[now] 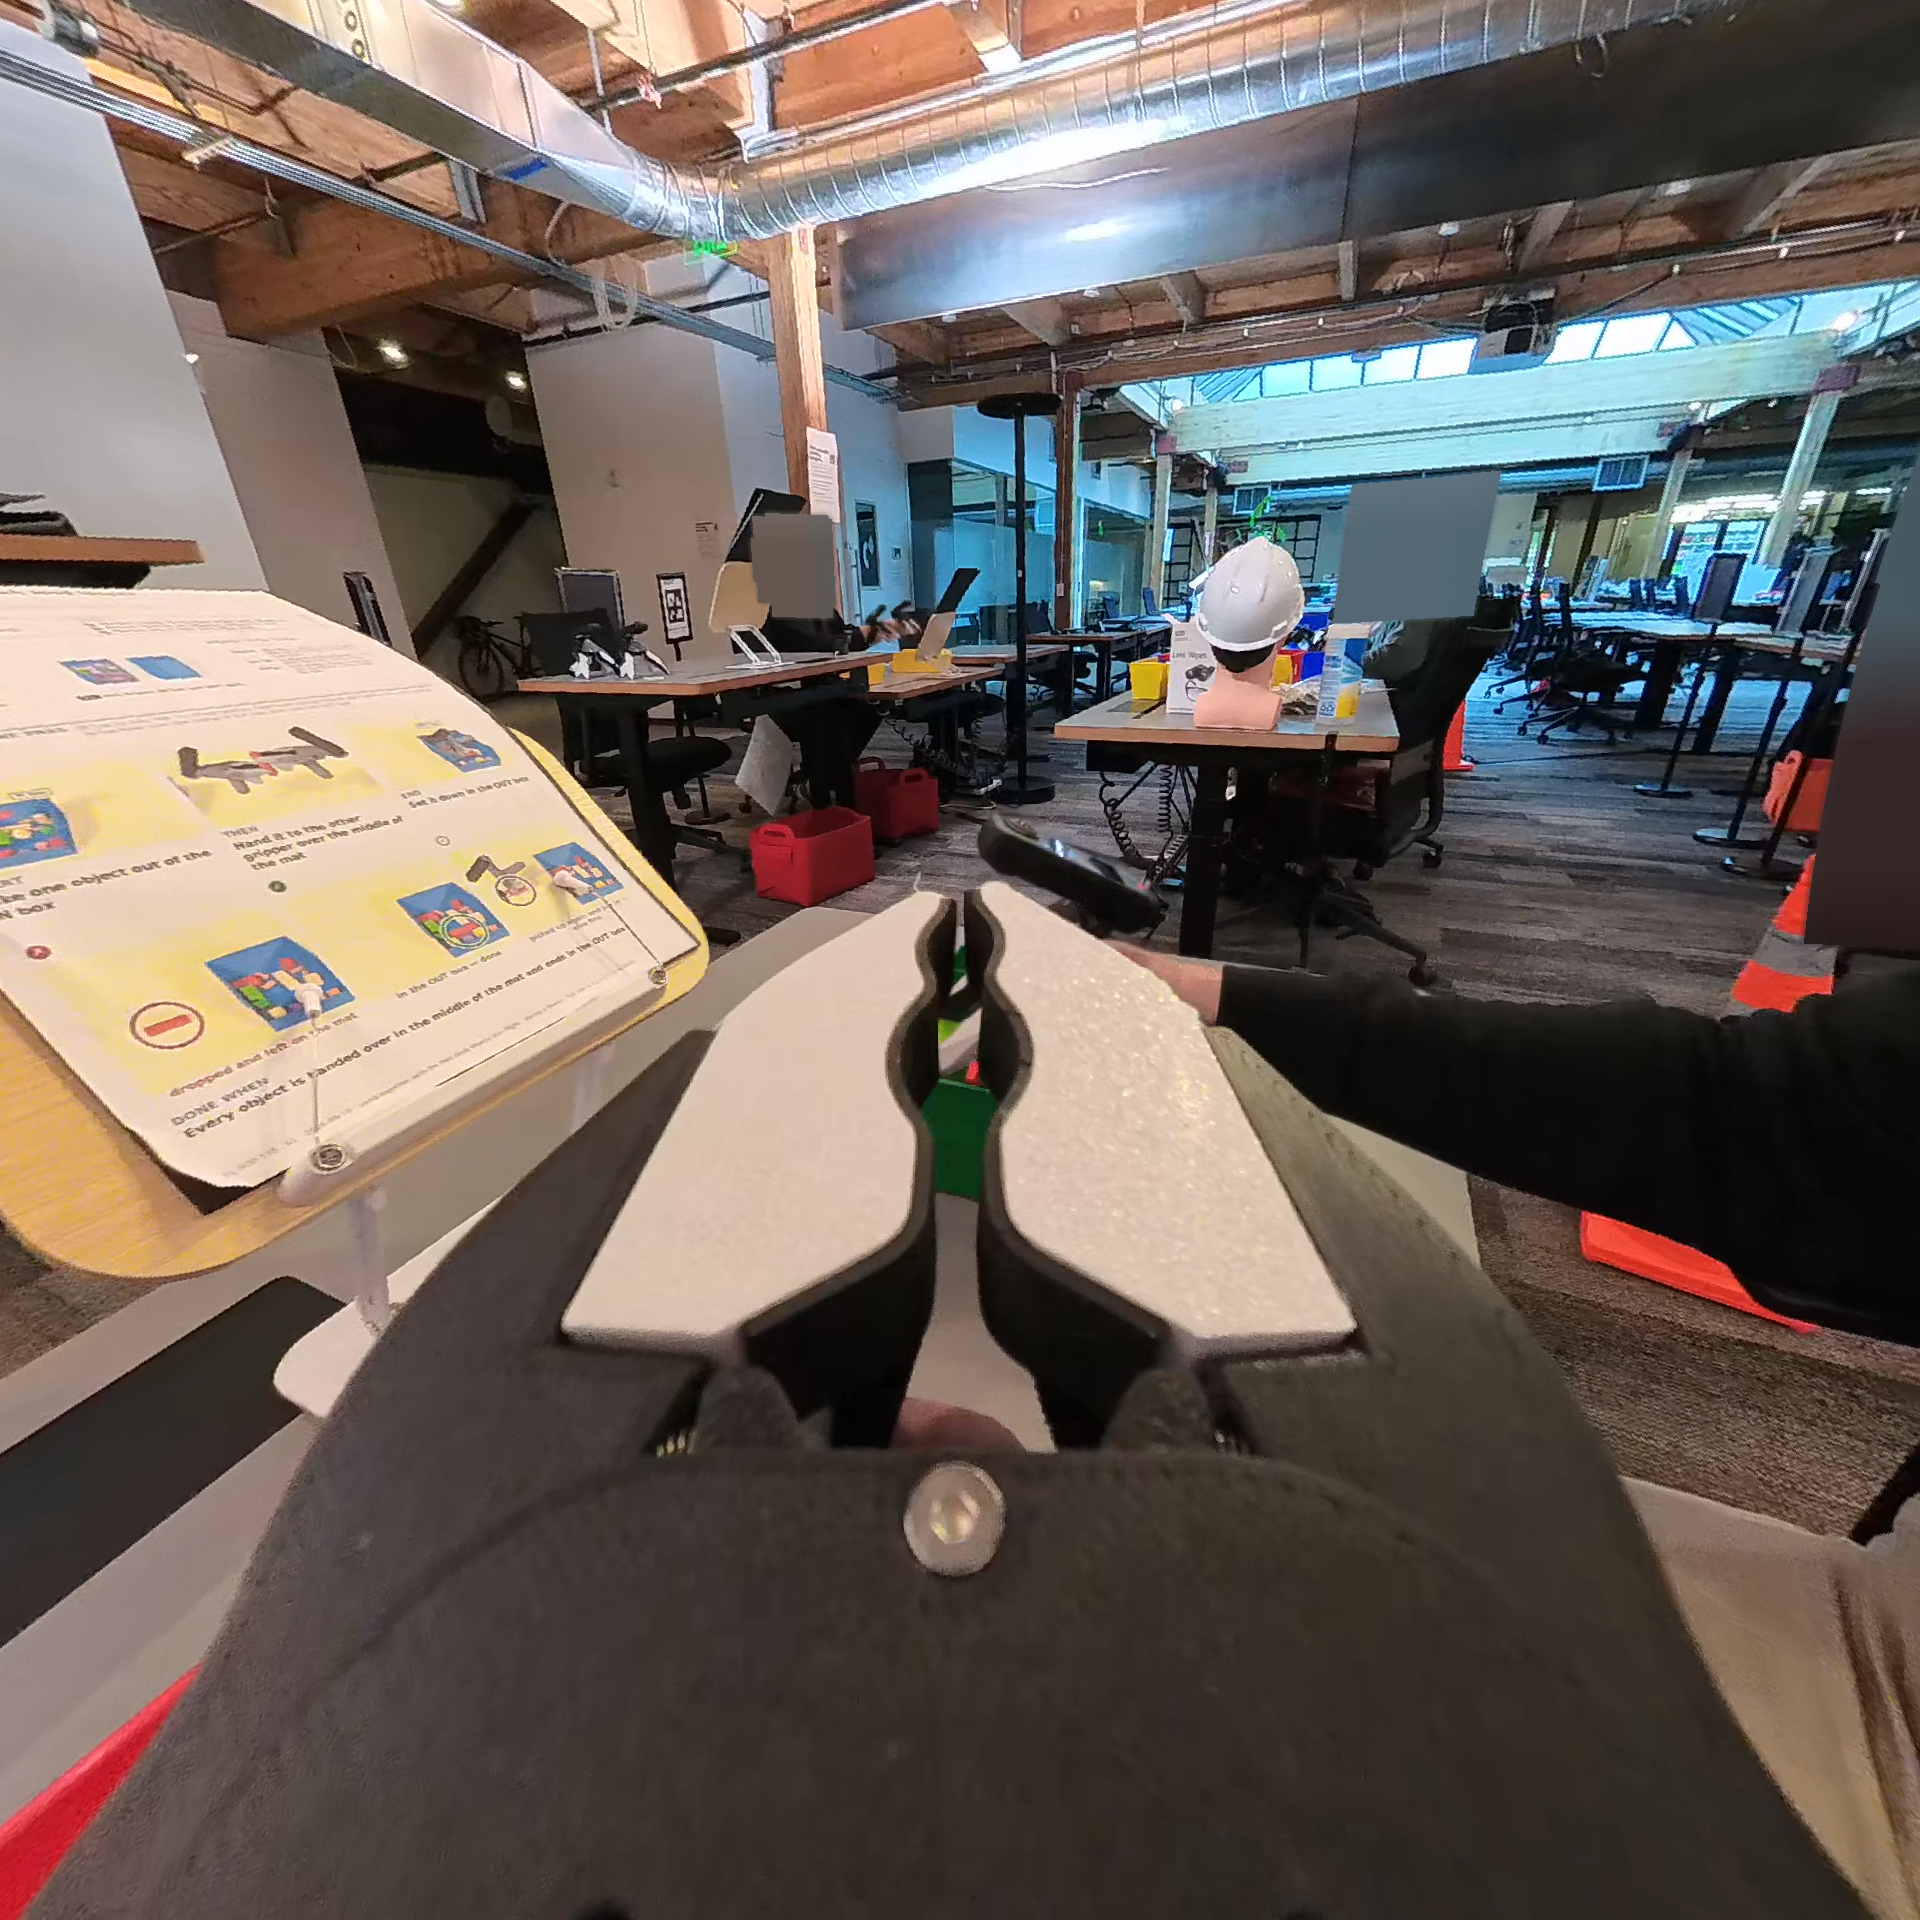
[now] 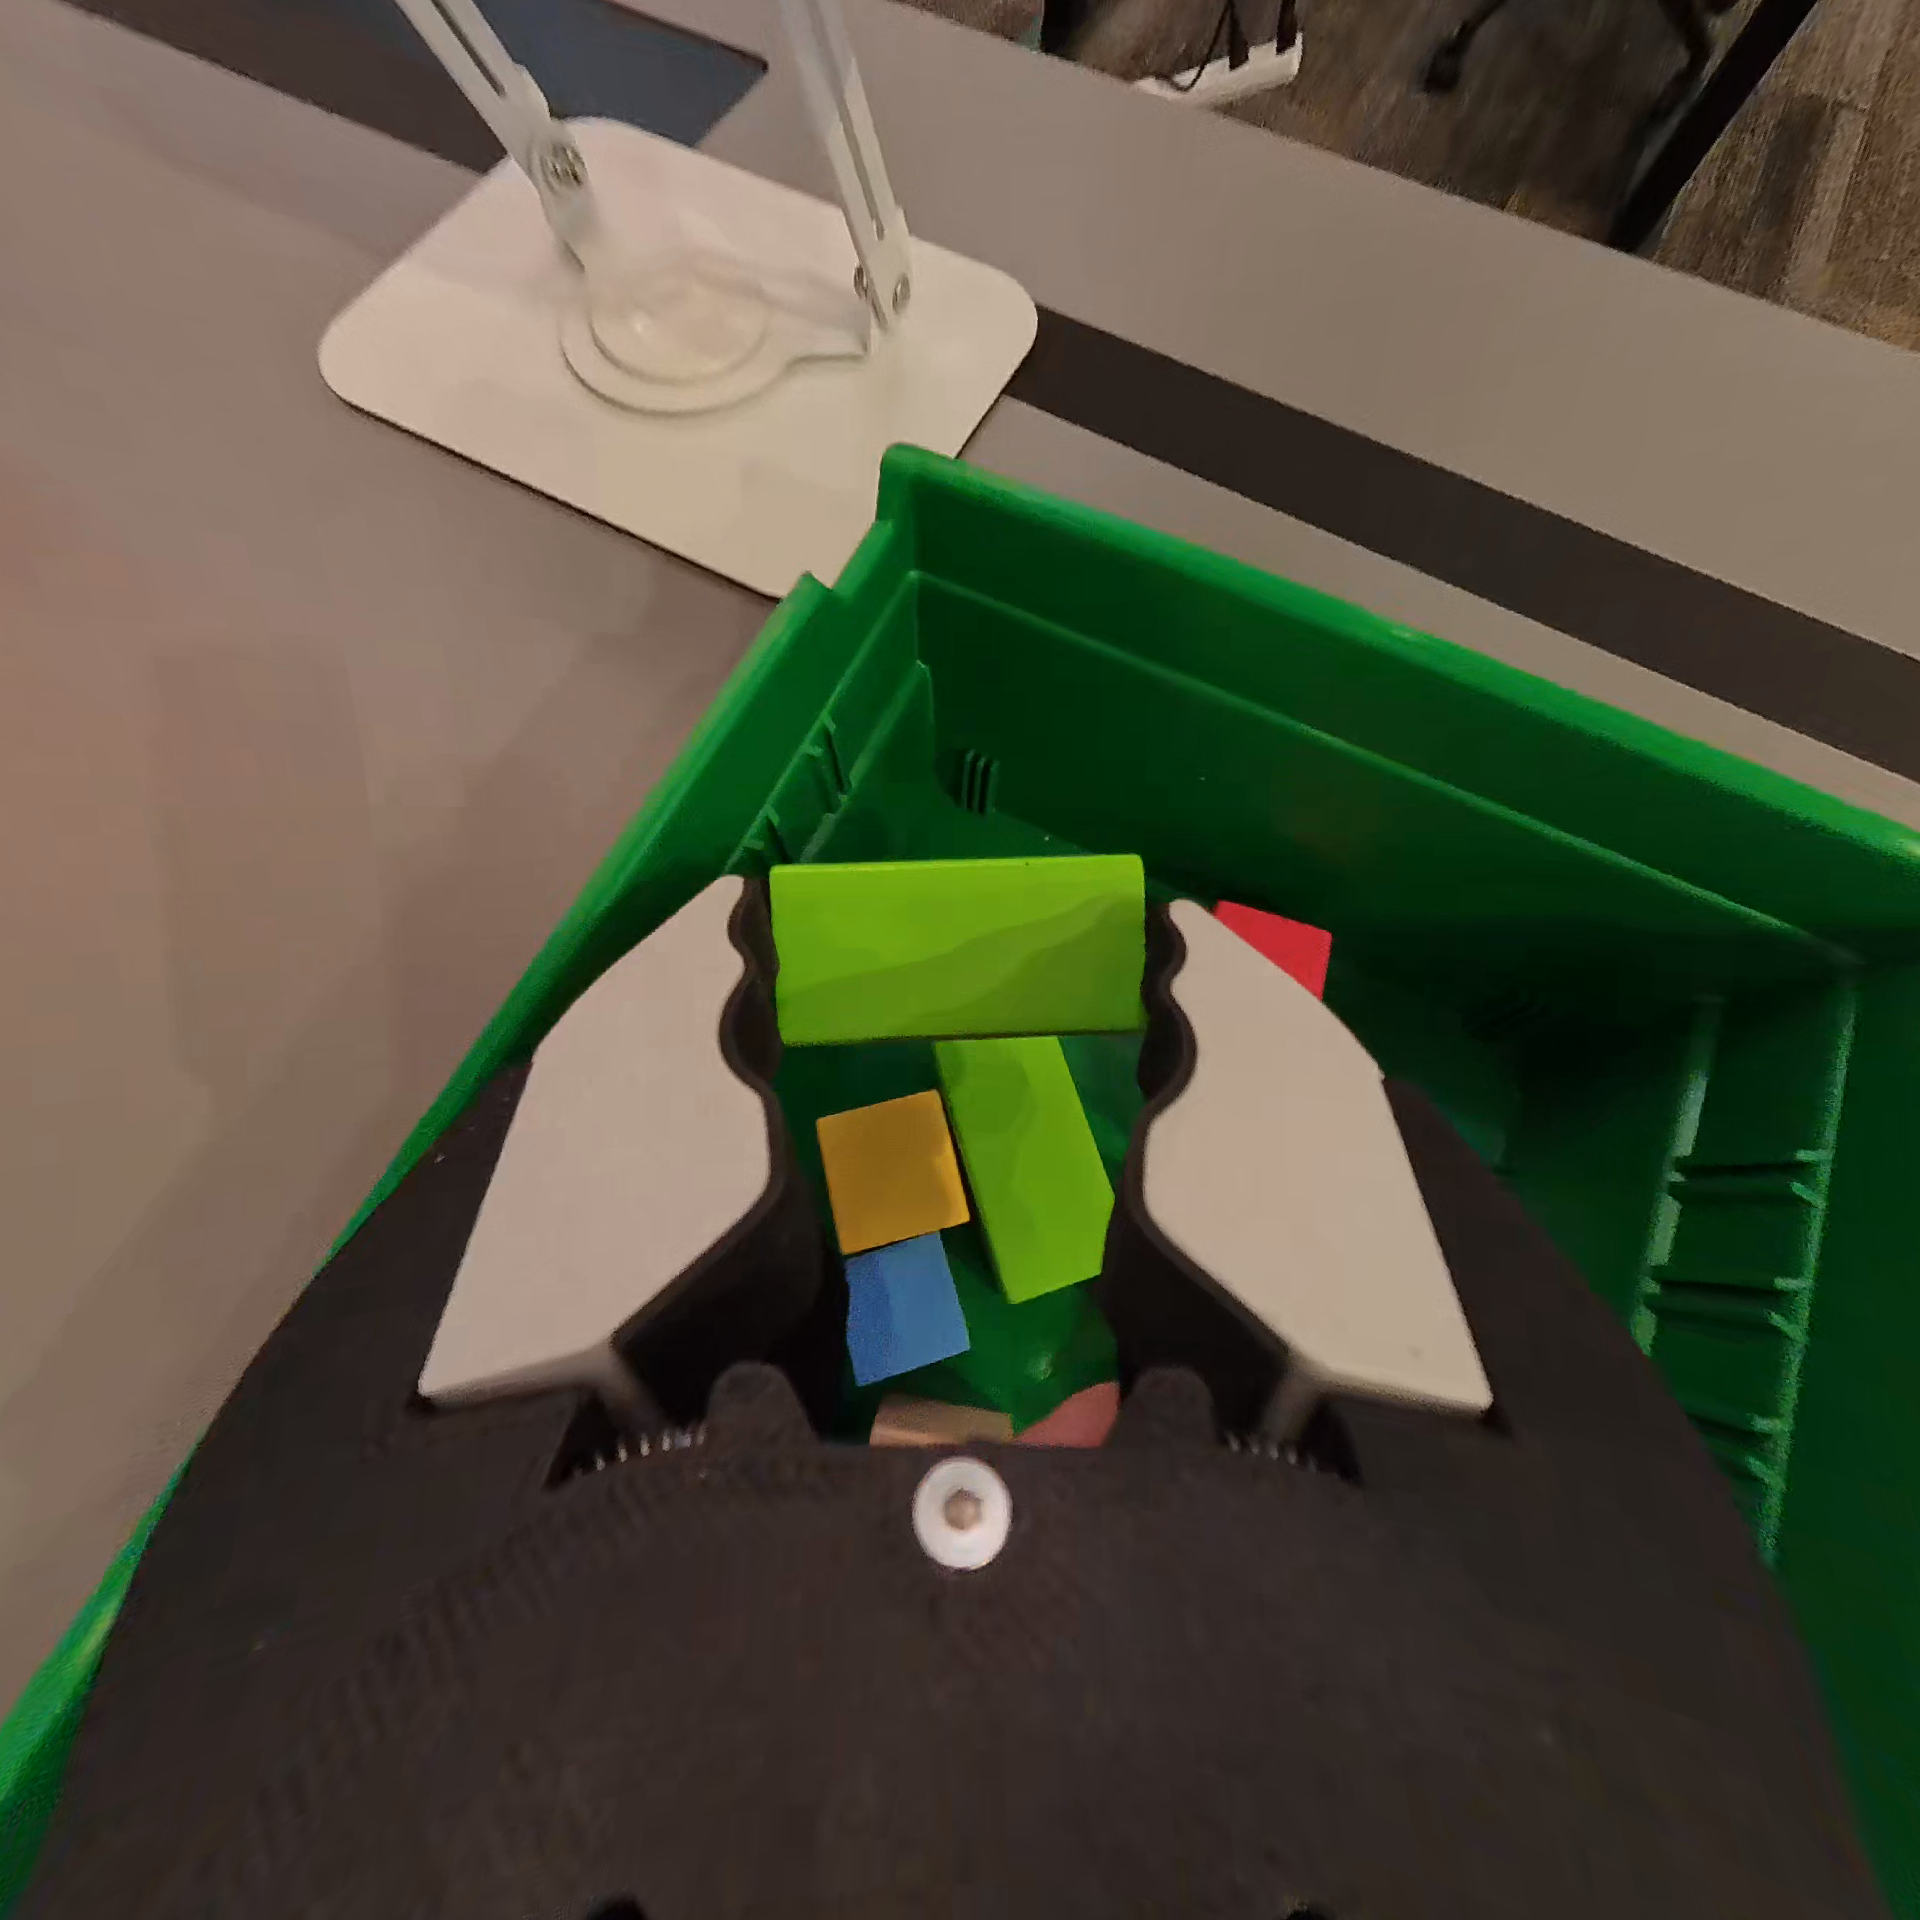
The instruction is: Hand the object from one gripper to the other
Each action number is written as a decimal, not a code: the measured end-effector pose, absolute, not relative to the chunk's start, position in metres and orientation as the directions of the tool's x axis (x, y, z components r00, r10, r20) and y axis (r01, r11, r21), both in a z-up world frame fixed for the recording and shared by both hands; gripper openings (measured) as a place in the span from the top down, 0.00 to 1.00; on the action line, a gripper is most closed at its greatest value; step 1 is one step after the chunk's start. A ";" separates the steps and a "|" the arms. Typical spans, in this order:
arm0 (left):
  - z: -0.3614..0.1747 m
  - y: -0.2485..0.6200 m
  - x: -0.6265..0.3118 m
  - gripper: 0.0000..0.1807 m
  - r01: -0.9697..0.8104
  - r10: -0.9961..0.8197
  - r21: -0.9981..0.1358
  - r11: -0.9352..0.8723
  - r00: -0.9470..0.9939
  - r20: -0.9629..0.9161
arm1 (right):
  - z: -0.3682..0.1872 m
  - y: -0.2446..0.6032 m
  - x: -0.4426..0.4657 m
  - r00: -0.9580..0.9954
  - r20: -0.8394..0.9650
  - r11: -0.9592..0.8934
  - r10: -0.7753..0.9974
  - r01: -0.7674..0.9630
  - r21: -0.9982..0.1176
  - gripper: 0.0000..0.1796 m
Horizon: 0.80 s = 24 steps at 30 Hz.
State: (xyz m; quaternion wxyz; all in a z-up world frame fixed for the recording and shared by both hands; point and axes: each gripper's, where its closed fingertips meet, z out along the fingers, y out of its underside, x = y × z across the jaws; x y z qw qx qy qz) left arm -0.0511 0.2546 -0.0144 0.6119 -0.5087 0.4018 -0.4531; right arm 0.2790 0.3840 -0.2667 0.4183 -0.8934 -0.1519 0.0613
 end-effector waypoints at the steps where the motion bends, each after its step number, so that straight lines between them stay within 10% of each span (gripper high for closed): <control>1: -0.015 0.255 -0.052 0.99 0.141 -0.963 -0.987 0.073 0.269 -0.033 | -0.271 0.386 0.280 0.947 0.026 -0.610 0.320 0.227 -0.759 0.62; 24: -0.029 0.286 -0.075 0.94 0.045 -0.928 -0.998 0.046 0.373 -0.026 | -0.331 0.386 0.291 0.950 0.050 -0.790 0.307 0.284 -0.543 0.62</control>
